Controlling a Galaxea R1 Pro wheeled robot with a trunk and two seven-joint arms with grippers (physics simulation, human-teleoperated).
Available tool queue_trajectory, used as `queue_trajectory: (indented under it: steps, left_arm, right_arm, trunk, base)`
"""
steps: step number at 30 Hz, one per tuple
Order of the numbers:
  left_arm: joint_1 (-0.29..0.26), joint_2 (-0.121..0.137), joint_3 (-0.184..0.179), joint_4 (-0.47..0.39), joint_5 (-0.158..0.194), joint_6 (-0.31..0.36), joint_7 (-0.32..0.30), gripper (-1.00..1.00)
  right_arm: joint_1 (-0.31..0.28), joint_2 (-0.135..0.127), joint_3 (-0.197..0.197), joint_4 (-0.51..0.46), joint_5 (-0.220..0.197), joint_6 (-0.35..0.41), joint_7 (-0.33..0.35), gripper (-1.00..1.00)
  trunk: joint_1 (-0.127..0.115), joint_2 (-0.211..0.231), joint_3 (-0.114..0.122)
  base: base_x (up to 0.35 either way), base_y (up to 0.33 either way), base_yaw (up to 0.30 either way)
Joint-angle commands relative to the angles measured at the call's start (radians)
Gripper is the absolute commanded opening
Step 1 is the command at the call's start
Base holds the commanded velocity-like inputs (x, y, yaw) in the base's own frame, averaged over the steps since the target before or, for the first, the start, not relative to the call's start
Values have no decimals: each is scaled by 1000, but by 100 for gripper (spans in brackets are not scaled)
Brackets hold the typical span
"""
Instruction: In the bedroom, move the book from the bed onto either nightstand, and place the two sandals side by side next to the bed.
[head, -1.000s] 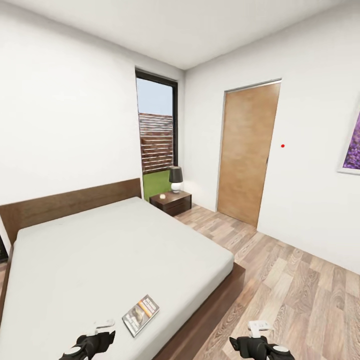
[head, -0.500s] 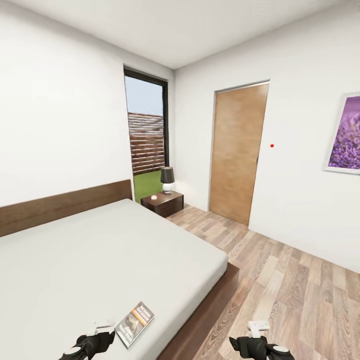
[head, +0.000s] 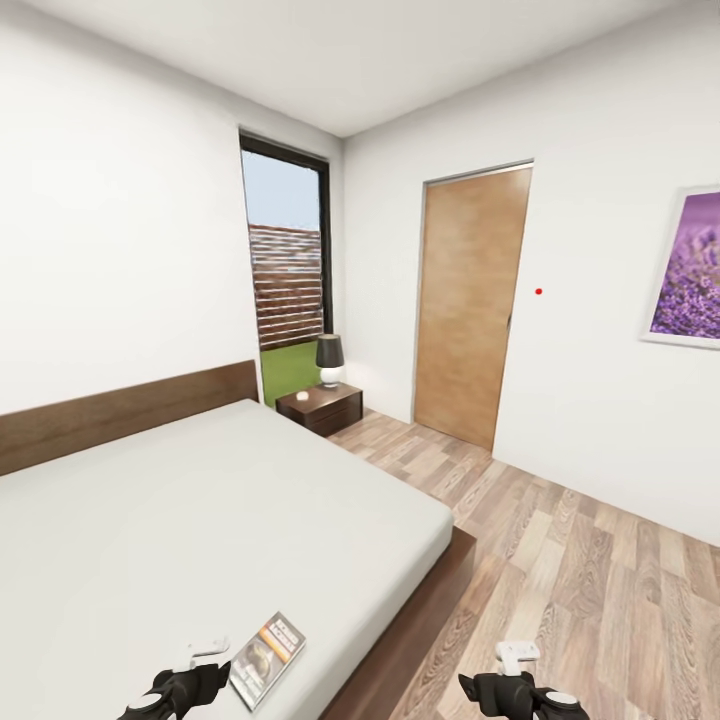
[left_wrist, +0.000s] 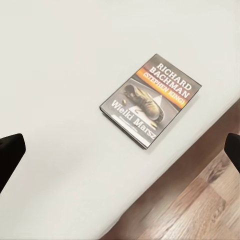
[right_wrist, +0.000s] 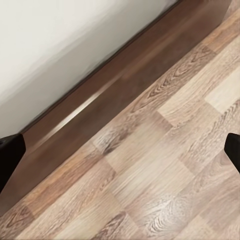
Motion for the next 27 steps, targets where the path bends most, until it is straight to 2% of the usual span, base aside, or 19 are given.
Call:
queue_trajectory:
  steps: [1, 13, 27]
  left_arm:
    - [0, 1, -8, 1, 10, -4, -2, 100]
    - [0, 1, -8, 1, 10, -4, -2, 100]
    - [0, 1, -8, 1, 10, -4, -2, 100]
  right_arm:
    - [0, 1, -8, -2, 7, 3, 7, 100]
    - [0, 0, -9, -2, 7, 3, 7, 100]
    - [0, 1, -9, -3, 7, 3, 7, 100]
  trunk:
    - [0, -1, 0]
    - [0, -1, 0]
    - [0, -1, 0]
  base:
    - [17, 7, -53]
    - [7, 3, -94]
    - [5, 0, -18]
